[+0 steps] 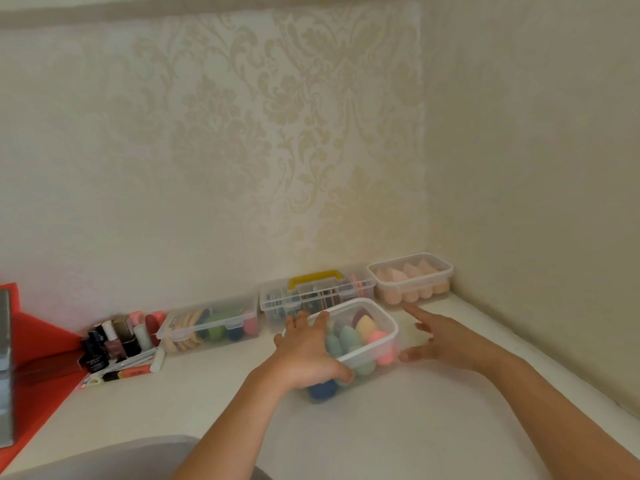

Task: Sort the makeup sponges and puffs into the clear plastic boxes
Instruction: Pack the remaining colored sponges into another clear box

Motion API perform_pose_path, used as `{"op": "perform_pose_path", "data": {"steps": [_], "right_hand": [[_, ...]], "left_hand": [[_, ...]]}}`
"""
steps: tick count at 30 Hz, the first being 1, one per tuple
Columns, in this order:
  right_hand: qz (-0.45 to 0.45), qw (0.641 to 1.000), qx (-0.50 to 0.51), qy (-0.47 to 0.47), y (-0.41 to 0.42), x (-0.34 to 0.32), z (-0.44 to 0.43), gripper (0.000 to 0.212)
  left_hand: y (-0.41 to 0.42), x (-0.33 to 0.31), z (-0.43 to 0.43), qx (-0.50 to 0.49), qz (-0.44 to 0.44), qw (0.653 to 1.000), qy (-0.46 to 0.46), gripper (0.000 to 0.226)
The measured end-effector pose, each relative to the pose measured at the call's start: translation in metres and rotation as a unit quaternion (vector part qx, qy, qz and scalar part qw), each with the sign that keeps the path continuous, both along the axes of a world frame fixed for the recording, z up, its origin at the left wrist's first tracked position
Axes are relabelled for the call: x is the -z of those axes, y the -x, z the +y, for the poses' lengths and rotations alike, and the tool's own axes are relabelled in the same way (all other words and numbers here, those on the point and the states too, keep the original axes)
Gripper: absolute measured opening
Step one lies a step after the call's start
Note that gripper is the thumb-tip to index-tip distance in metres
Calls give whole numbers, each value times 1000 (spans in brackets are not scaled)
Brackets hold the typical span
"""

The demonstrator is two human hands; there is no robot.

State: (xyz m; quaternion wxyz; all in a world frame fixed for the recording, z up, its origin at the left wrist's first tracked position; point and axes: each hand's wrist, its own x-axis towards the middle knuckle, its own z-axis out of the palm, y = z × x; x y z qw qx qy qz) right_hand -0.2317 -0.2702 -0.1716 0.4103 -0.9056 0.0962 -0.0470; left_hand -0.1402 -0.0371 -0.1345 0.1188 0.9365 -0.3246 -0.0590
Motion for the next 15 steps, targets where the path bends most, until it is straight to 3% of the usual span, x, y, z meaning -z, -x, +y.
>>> {"op": "perform_pose_path", "data": {"steps": [2,4,7,10,15], "right_hand": [[66,992,101,42,10,6,-24,96],[82,982,160,63,15,12,-41,87],[69,974,180,118,10,23,-41,72],[50,962,189,191,-1,31,-32,65],[33,961,189,198,-3,32,-30,59]], "left_hand": [[-2,-1,3,11,12,1000,25,113],[-4,-4,3,18,30,999,41,113],[-5,-10,-6,36,62,995,73,115],[-5,-29,-36,72,18,994,83,116],[-29,-62,-102,88,-4,991,103,115]]}}
